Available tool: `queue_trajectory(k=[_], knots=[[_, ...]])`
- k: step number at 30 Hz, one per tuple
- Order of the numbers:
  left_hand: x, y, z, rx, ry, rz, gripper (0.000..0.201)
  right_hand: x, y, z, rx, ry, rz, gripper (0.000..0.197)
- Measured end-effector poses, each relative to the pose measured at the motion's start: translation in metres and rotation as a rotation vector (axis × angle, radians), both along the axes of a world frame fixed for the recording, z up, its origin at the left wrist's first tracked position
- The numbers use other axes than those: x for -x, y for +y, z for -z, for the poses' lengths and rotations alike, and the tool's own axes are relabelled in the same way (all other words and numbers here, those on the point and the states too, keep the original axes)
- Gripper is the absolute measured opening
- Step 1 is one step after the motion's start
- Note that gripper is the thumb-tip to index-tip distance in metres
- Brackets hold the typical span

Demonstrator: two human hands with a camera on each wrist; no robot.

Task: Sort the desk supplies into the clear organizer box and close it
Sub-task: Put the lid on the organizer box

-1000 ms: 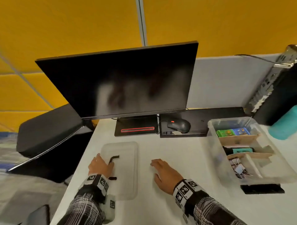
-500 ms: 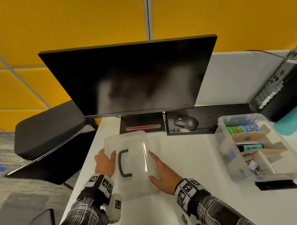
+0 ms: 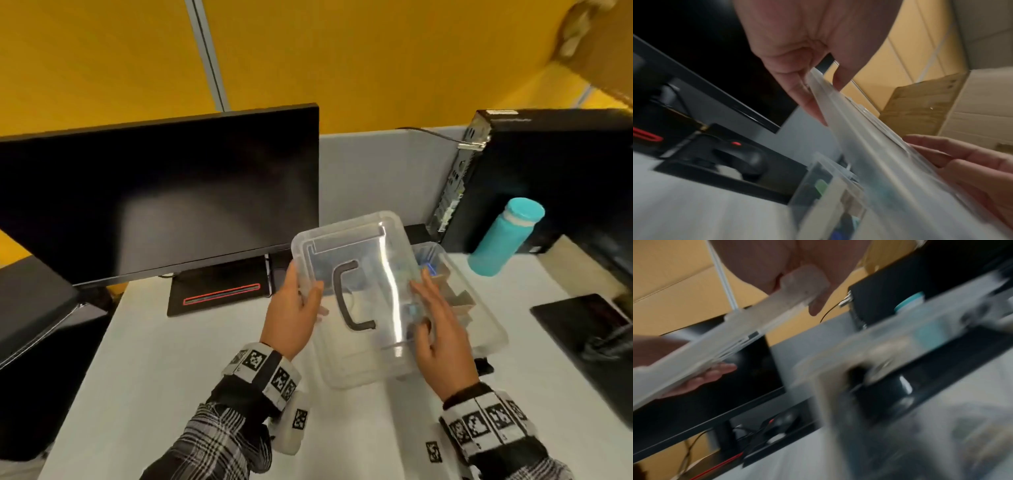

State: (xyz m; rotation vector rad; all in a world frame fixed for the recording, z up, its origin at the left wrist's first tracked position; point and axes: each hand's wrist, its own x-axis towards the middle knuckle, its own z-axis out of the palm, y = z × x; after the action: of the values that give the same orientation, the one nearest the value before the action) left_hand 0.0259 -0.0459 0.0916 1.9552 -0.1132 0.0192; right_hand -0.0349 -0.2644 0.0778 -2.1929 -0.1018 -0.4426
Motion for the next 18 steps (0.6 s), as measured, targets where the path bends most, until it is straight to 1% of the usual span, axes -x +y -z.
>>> queue_trajectory(k=[2, 4, 7, 9, 11, 13, 16, 17, 18], knots=[[-0.011, -0.036, 0.003, -0.100, -0.036, 0.048, 0.043, -0.001, -0.040, -0.006, 0.048, 0.026, 0.040, 0.058], [-0.025, -0.066, 0.014, -0.193, -0.030, 0.085, 0.042, -0.007, -0.075, -0.001, 0.100, 0.112, 0.064, 0.056], [-0.043, -0.096, 0.038, -0.408, 0.053, 0.089, 0.045, -0.021, -0.108, 0.021, 0.173, 0.276, 0.089, 0.054], [-0.047, -0.106, 0.052, -0.494, 0.119, 0.062, 0.045, -0.028, -0.115, 0.032, 0.230, 0.332, 0.072, 0.054], [-0.047, -0.109, 0.060, -0.463, 0.148, 0.036, 0.046, -0.030, -0.115, 0.037, 0.252, 0.339, 0.056, 0.054], [-0.047, -0.108, 0.064, -0.413, 0.137, 0.037, 0.045, -0.029, -0.113, 0.040, 0.243, 0.330, 0.059, 0.054], [-0.048, -0.110, 0.060, -0.390, 0.109, 0.057, 0.043, -0.027, -0.116, 0.045, 0.320, 0.309, 0.130, 0.058], [-0.048, -0.112, 0.058, -0.387, 0.110, 0.067, 0.044, -0.027, -0.118, 0.045, 0.307, 0.314, 0.154, 0.056], [-0.049, -0.114, 0.058, -0.382, 0.111, 0.075, 0.045, -0.027, -0.122, 0.044, 0.252, 0.319, 0.163, 0.052]])
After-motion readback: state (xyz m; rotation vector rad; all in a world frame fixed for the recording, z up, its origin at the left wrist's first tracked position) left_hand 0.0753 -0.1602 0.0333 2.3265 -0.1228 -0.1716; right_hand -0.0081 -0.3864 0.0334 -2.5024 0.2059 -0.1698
